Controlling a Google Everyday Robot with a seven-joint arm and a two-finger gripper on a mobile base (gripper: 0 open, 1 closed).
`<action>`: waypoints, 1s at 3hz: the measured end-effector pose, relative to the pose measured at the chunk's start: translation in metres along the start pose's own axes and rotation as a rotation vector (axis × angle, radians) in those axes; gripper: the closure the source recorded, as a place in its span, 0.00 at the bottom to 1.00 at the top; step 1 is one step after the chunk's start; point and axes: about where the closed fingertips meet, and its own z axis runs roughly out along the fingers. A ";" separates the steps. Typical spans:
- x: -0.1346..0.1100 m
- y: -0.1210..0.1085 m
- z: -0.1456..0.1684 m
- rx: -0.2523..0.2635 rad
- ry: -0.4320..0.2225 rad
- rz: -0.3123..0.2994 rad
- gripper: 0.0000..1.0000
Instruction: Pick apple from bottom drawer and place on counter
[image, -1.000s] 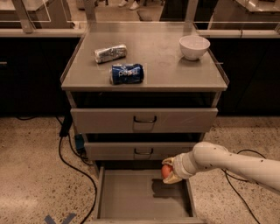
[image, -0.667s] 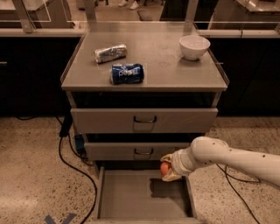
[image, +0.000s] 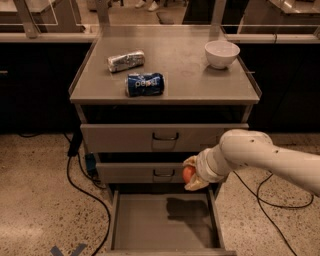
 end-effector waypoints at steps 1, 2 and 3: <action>-0.017 -0.023 -0.045 0.053 0.031 -0.020 1.00; -0.017 -0.023 -0.045 0.053 0.031 -0.020 1.00; -0.023 -0.027 -0.058 0.065 0.043 -0.025 1.00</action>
Offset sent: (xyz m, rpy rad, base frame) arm 0.0072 -0.0030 0.0418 -0.0210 -0.0440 -0.0116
